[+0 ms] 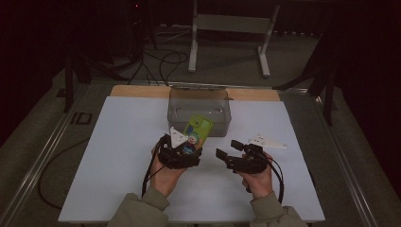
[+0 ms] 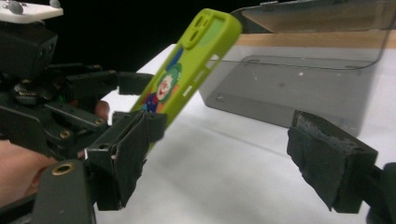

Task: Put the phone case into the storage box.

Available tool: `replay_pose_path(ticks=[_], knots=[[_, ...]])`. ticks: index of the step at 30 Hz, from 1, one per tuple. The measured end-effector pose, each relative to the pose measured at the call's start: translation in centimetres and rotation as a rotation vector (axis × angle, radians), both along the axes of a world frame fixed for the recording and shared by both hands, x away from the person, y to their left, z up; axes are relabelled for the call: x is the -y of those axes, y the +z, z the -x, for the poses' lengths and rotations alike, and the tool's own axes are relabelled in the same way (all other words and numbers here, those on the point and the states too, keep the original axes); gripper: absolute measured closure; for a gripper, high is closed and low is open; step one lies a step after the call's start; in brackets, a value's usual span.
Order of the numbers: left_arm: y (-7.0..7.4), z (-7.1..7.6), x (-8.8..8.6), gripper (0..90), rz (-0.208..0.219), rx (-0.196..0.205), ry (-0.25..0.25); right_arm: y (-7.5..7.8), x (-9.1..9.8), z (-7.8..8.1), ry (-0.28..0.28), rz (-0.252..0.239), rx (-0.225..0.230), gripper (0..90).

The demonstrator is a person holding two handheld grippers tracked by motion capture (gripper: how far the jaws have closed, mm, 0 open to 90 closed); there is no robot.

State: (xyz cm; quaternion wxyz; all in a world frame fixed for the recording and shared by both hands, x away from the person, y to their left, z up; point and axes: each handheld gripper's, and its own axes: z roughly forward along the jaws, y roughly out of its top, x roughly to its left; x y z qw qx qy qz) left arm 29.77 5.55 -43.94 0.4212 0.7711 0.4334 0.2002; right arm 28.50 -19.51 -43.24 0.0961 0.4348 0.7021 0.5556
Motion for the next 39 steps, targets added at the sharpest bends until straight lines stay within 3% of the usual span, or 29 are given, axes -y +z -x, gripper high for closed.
replay_pose_path(ticks=[8,16,20,23,28,39], knots=[[0.0,0.4,0.2,16.6,0.039,0.019,0.015,0.3,-1.2,-1.0,0.009,-0.052,-0.042,23.5],[0.0,0.7,0.4,16.6,0.070,0.031,0.026,0.4,-2.3,-1.9,0.019,-0.108,-0.081,31.8],[0.0,0.7,0.4,16.6,0.087,0.033,0.030,0.0,-2.6,-2.4,0.015,-0.154,-0.123,37.1],[0.0,0.9,0.4,16.6,0.108,0.042,0.041,0.0,-2.8,-2.4,0.011,-0.158,-0.129,38.2],[-0.1,1.1,0.7,16.6,0.131,0.052,0.044,-0.3,-3.3,-2.7,0.004,-0.224,-0.146,48.6],[-0.2,1.1,0.8,16.6,0.151,0.042,0.036,-0.9,-4.0,-3.3,-0.002,-0.245,-0.196,66.3]])
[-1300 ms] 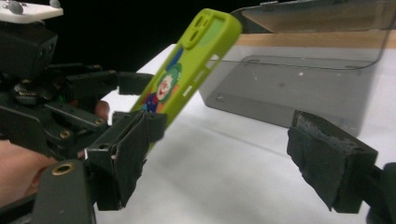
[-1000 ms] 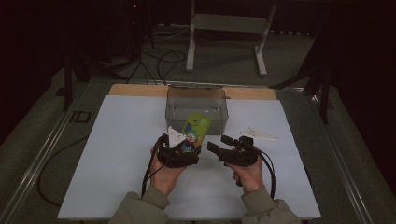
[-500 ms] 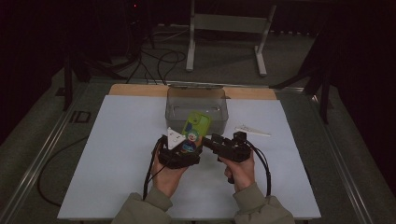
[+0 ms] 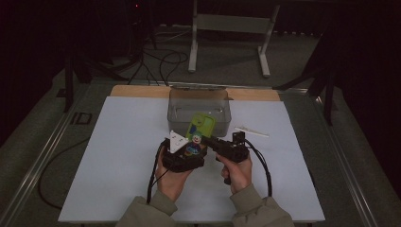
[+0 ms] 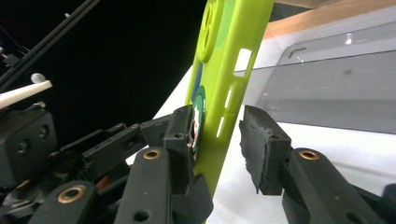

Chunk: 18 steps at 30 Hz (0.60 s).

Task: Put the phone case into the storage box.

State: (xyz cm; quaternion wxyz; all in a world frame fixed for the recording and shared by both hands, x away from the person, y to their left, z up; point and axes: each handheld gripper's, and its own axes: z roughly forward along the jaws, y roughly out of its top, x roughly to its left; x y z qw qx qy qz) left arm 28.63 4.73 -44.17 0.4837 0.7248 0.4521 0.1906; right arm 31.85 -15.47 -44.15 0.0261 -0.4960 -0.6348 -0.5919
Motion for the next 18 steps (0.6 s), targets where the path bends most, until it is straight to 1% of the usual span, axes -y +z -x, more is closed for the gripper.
replay_pose_path(ticks=[2,3,5,7,9,11,12,13,14,16,18], knots=[[-0.03,0.01,0.02,16.6,0.001,0.001,0.003,-0.09,-0.06,-0.06,-0.001,0.004,0.000,66.7],[-0.06,-0.02,0.01,16.6,0.003,-0.002,0.001,-0.13,-0.12,-0.06,0.002,-0.001,-0.006,68.7],[-0.15,-0.05,0.04,16.6,0.005,-0.003,0.004,-0.16,-0.26,-0.06,0.006,0.000,0.001,72.8],[-0.18,-0.08,0.02,16.5,0.007,-0.006,0.003,-0.14,-0.30,-0.05,0.006,-0.001,0.001,73.3],[-0.33,-0.20,0.15,16.4,0.000,-0.022,0.005,-0.09,-0.41,-0.02,0.001,-0.003,-0.008,76.3],[-0.46,-0.41,0.13,16.2,0.000,-0.037,-0.003,-0.01,-0.54,0.08,0.002,0.010,-0.006,77.8],[-0.49,-0.44,0.11,16.1,0.002,-0.042,-0.006,0.02,-0.61,0.13,0.003,0.024,0.003,78.0],[-0.49,-0.44,0.11,16.0,0.002,-0.042,-0.006,0.02,-0.61,0.13,0.003,0.024,0.003,78.0],[-0.47,-0.38,0.12,16.0,-0.009,-0.031,-0.006,0.04,-0.66,0.15,0.003,0.026,0.001,78.1],[-0.48,-0.38,0.11,15.6,-0.012,-0.031,-0.008,0.03,-0.62,0.09,0.011,0.023,-0.001,78.2],[-0.50,-0.40,0.17,12.2,-0.022,-0.032,0.000,0.05,-0.67,0.12,0.015,0.027,0.000,78.3]])
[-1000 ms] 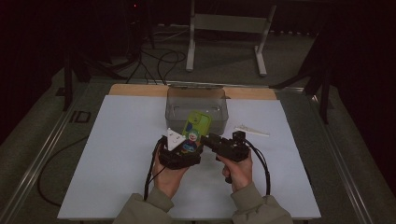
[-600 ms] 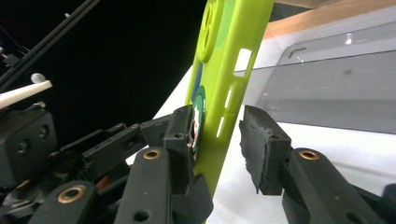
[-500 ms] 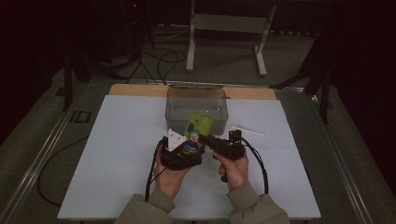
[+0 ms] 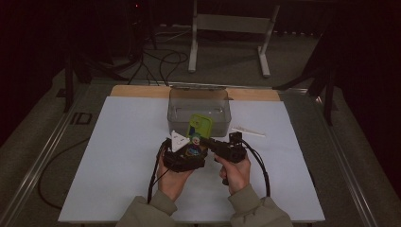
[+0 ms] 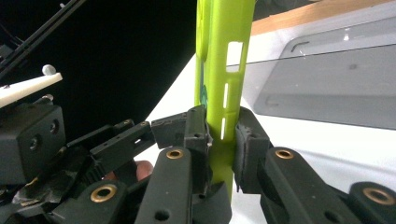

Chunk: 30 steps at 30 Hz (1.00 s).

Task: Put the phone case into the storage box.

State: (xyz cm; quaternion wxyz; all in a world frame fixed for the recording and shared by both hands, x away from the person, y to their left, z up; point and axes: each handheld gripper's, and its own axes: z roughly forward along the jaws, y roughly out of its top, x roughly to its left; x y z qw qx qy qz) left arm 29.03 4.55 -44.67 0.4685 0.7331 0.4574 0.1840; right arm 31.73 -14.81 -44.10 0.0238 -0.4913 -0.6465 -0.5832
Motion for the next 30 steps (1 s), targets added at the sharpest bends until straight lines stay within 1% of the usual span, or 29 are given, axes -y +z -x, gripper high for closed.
replay_pose_path(ticks=[5,9,11,13,15,16,20,22,24,25,26,28,30], knots=[[-0.1,-0.1,-0.1,1.3,-0.024,0.000,-0.020,0.1,0.1,0.1,-0.002,0.001,0.008,78.3],[0.0,0.1,-0.5,0.2,-0.031,0.016,-0.040,0.2,0.2,0.1,-0.003,0.000,0.013,78.3],[0.1,0.3,-0.7,0.2,-0.035,0.028,-0.052,0.3,0.1,0.2,0.000,0.015,0.025,78.3],[0.1,0.4,-1.0,0.2,-0.044,0.029,-0.063,0.4,0.0,0.2,0.002,0.031,0.032,78.3],[0.2,0.7,-1.4,0.2,-0.045,0.032,-0.062,0.5,0.0,0.3,0.000,0.030,0.037,78.3],[0.2,0.8,-1.7,0.2,-0.043,0.035,-0.068,0.6,0.0,0.3,0.000,0.036,0.044,78.2],[0.3,1.2,-3.3,0.2,-0.026,0.047,-0.074,0.6,0.1,0.2,0.000,0.042,0.042,78.3],[0.4,1.4,-4.2,0.2,-0.030,0.063,-0.079,0.6,0.2,0.2,0.000,0.043,0.037,78.3],[0.5,1.7,-5.1,0.2,-0.029,0.083,-0.084,0.7,0.2,0.2,0.000,0.057,0.039,78.3],[0.5,1.7,-5.1,0.2,-0.029,0.083,-0.084,0.7,0.2,0.2,0.000,0.057,0.039,78.3],[0.5,1.9,-6.2,0.2,-0.050,0.104,-0.076,0.7,0.2,0.2,-0.002,0.063,0.032,78.3],[0.4,2.0,-7.3,0.2,-0.059,0.102,-0.068,0.8,0.3,0.2,-0.004,0.070,0.036,78.3],[0.2,2.1,-8.5,0.2,-0.056,0.102,-0.057,0.8,0.4,0.2,-0.006,0.078,0.040,78.3]])
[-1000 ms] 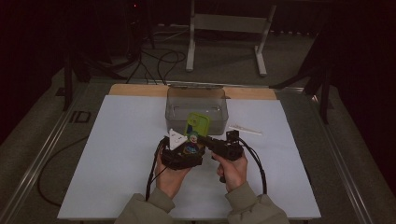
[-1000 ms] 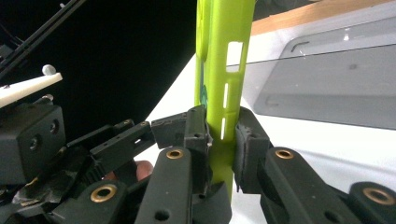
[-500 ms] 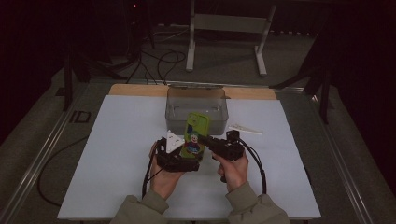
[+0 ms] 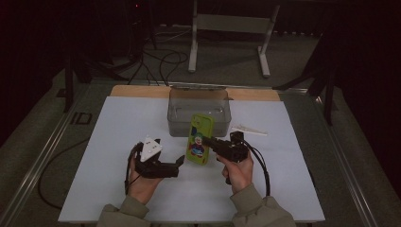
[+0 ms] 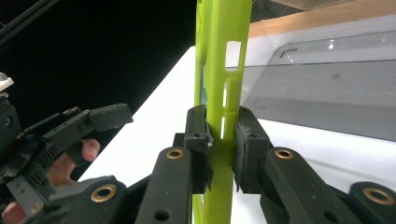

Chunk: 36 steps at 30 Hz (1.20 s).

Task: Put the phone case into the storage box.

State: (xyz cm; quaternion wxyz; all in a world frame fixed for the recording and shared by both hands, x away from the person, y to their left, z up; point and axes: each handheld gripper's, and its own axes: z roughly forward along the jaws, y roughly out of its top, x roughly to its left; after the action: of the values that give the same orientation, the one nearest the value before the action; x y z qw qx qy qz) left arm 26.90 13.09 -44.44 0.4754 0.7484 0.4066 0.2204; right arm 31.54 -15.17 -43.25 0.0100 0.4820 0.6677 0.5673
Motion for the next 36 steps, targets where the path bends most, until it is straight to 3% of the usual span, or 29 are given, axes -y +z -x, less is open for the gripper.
replay_pose_path(ticks=[6,7,8,10,17,24,29,31,36], knots=[[-1.0,0.5,-3.9,0.2,0.002,0.001,0.050,0.2,0.3,-0.1,0.000,0.013,-0.002,78.3],[-1.0,0.5,-3.9,0.2,0.002,0.001,0.050,0.2,0.3,-0.1,0.000,0.013,-0.002,78.3],[-1.5,0.8,-5.4,0.2,0.013,0.006,0.083,0.2,0.3,-0.1,-0.001,0.012,-0.003,78.3],[-1.9,1.2,-6.6,0.2,0.021,0.015,0.105,0.4,0.4,0.0,0.006,0.012,0.009,78.3],[-2.8,2.7,-9.4,0.2,0.036,0.067,0.149,0.8,0.4,-0.1,0.005,0.017,0.011,78.2],[-3.6,3.1,-10.2,0.2,0.022,0.088,0.163,1.2,0.5,-0.4,0.036,0.018,0.000,78.1],[-4.1,3.1,-10.1,0.2,-0.010,0.085,0.159,1.7,1.0,-0.6,0.026,0.024,-0.022,78.1],[-4.2,3.1,-9.9,0.3,-0.025,0.090,0.151,2.0,1.2,-0.7,0.029,0.037,-0.047,78.1],[-4.3,3.2,-9.8,0.3,-0.033,0.090,0.153,2.7,1.5,-0.9,0.029,0.068,-0.053,78.1]])
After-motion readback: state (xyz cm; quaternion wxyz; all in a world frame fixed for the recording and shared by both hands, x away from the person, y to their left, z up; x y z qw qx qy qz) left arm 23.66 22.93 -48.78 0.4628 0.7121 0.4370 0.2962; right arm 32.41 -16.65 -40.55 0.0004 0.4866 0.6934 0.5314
